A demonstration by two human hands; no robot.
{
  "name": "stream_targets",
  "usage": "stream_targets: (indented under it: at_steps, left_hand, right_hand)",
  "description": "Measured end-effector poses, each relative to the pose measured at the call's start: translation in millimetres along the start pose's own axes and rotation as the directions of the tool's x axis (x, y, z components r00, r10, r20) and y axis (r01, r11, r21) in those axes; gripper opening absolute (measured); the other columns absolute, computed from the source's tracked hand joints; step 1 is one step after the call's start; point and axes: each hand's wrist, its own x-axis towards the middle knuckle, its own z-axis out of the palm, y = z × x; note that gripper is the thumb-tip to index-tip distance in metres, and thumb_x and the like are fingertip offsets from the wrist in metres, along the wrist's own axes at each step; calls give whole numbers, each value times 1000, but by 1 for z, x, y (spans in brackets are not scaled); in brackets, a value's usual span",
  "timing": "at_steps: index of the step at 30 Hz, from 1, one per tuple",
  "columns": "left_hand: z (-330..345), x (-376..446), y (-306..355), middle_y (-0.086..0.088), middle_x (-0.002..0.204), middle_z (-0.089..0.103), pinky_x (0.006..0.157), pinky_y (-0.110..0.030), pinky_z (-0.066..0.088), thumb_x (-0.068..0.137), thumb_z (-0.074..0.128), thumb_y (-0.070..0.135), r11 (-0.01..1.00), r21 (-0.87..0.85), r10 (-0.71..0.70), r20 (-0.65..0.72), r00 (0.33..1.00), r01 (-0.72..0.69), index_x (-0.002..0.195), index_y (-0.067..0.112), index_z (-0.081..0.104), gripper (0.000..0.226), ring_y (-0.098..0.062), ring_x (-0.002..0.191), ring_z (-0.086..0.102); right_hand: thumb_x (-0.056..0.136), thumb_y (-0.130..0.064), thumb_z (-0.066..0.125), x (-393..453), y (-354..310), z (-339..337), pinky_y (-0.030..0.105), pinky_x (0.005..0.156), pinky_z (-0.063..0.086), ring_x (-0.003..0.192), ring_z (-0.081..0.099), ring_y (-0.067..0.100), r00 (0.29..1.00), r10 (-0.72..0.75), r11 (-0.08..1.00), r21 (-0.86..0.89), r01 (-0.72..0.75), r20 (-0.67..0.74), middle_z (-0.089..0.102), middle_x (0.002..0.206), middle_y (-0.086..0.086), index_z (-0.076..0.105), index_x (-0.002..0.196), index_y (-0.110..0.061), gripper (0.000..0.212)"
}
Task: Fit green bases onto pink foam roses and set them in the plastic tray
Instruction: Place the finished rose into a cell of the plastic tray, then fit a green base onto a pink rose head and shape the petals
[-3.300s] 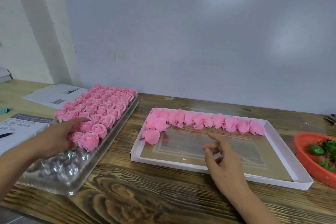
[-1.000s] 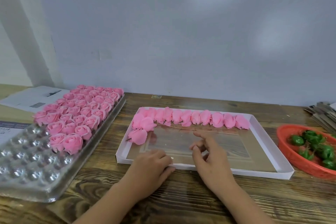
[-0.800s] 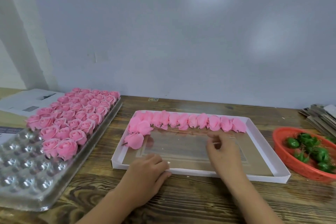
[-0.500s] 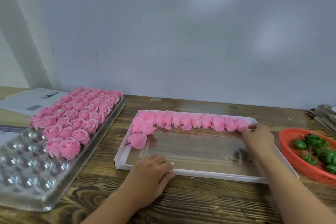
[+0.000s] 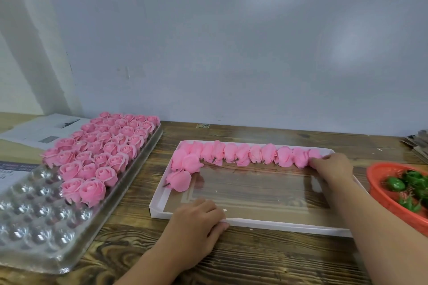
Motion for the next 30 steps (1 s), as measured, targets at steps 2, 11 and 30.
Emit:
stream_targets:
  at_steps: [2,11,30]
  left_hand:
    - [0,0,0,18,79,61,57,-20,47,91,56,43,1000,6,3,-2,1000,-3,83,31,64,16,-3,73,57]
    - [-1,1,2,17,80,63,58,-22,50,91,58,42,1000,-8,-7,2,1000,7,83,30,67,17,-5,74,61]
    - [-4,1,3,17,87,65,65,-23,51,95,49,47,999,-31,-16,35,999,17,91,31,69,25,-4,81,61]
  right_hand:
    - [77,-22,66,0,-3,1,40,75,55,81,67,33,1000,-17,1000,-11,18,15,70,77,17,67,70,-8,15]
    - [90,-26,58,-12,-9,-9,43,86,53,97,66,40,999,-25,999,34,26,-46,69,98,28,69,98,5,34]
    - [88,-18,64,-148,-29,-4,33,74,49,68,57,14,917,-261,791,611,25,300,59,67,7,69,74,-7,18]
